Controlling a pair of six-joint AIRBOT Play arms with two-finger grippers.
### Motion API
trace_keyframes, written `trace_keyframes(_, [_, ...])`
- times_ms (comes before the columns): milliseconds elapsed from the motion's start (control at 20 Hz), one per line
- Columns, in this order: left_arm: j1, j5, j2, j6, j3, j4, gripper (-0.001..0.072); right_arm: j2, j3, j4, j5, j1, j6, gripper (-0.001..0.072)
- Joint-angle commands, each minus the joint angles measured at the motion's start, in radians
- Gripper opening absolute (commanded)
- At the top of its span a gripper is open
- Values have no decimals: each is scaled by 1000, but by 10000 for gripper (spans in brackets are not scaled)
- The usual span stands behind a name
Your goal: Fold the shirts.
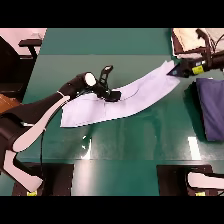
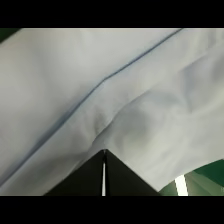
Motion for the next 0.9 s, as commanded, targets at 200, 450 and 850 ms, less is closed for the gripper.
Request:
trace_keyframes(200, [-33, 20, -60, -1, 26, -35, 20, 45, 124, 56, -29, 226, 56, 15])
trace_keyframes(450, [9, -85, -40, 0, 134, -3, 20, 45, 124, 77, -114, 346, 53, 15])
trace_keyframes(850, [390, -270, 340, 0, 234, 254, 21, -83, 127, 80, -322, 649, -7, 15])
